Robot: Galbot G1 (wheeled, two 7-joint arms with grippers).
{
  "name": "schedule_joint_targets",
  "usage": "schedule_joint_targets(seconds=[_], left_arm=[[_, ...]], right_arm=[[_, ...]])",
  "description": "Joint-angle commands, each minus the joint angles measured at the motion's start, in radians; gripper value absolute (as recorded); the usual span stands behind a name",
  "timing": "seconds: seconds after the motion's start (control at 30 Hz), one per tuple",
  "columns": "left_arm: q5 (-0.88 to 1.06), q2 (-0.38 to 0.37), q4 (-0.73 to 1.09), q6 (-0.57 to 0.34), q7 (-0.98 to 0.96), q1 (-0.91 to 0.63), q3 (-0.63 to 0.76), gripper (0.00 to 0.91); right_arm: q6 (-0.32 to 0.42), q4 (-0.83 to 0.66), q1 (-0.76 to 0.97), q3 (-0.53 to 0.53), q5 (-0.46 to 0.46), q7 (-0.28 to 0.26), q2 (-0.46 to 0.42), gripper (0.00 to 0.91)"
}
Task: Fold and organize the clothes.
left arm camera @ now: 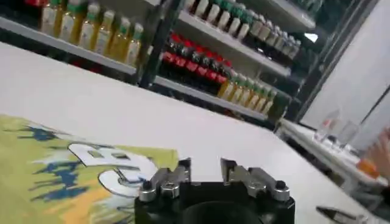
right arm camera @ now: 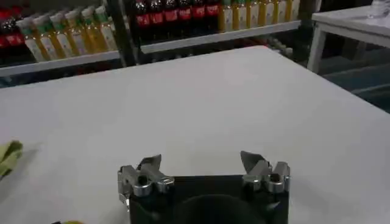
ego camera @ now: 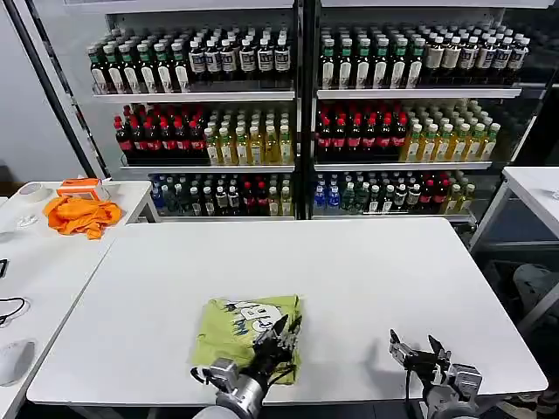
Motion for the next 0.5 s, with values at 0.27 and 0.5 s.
schedule_joint_targets(seconds=[0.27,0.5], left_arm=[[0.181,0.009,-0.07,-0.047,-0.03,0.06,-0.117,0.907],[0.029,0.071,-0.201,0.004,-0.064,0.167,-0.387,0.907]], right_arm=[[-0.002,-0.001,0.0,0.005,0.0,0.0,0.0,0.907],[-0.001,-0.003,0.001,0.006,0.002,-0.002,-0.003,0.907]])
